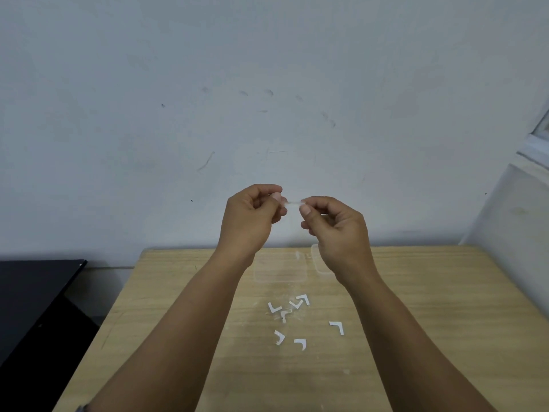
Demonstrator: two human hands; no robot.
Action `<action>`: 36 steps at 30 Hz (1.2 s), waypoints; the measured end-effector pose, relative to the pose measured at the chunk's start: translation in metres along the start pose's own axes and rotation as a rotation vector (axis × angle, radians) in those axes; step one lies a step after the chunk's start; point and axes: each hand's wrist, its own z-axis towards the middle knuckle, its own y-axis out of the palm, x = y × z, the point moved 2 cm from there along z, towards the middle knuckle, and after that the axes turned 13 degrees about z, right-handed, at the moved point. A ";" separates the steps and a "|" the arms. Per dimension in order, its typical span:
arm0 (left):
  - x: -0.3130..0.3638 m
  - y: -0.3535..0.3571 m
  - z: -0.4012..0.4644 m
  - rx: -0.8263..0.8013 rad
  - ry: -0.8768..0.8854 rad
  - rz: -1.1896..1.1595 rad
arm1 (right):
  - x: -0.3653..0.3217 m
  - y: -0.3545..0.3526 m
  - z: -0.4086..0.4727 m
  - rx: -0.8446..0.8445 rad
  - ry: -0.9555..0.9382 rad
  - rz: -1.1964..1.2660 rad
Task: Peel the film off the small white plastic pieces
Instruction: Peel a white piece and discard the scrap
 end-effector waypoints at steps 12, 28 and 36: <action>0.003 -0.001 -0.002 -0.060 0.110 0.140 | 0.003 -0.001 0.002 0.054 0.045 -0.006; 0.002 0.005 0.004 -0.057 0.082 0.152 | 0.006 0.001 0.003 -0.034 0.102 0.000; -0.003 0.007 0.003 -0.132 0.023 0.105 | 0.005 0.000 0.002 -0.024 0.093 0.011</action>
